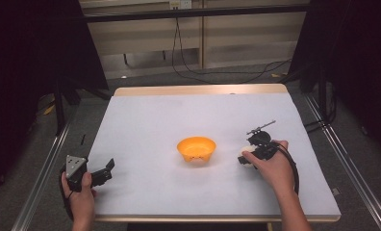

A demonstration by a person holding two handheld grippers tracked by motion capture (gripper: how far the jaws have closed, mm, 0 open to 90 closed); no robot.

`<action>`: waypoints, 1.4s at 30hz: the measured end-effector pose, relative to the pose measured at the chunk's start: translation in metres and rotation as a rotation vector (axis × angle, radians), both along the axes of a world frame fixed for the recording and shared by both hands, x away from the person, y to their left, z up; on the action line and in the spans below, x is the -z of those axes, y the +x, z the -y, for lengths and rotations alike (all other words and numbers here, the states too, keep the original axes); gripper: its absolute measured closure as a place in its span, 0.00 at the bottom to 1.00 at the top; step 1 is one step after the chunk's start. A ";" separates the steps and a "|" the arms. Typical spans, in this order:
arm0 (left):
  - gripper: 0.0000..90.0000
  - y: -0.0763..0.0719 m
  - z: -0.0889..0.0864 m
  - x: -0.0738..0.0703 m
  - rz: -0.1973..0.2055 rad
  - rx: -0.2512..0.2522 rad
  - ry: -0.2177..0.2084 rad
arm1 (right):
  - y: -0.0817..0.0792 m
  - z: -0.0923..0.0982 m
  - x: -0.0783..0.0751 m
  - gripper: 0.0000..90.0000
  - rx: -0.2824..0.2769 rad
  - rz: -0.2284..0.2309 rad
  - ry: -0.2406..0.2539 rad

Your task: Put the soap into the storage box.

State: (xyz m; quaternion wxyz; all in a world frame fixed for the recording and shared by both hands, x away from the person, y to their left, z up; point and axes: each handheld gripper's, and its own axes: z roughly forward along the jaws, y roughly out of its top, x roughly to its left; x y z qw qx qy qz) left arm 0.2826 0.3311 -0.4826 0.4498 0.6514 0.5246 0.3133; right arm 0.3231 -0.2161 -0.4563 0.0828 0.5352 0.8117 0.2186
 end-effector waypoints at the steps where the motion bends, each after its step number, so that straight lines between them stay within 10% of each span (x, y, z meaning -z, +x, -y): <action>1: 0.00 0.000 0.000 0.000 0.000 0.000 0.000 | 0.000 0.000 0.000 0.25 -0.008 0.000 0.000; 17: 0.00 0.000 0.000 0.000 0.000 0.003 0.001 | 0.002 0.001 -0.002 0.26 -0.168 0.011 -0.017; 42: 0.00 0.000 0.000 0.000 0.000 0.005 -0.001 | 0.004 0.001 -0.017 0.26 -0.253 0.043 0.023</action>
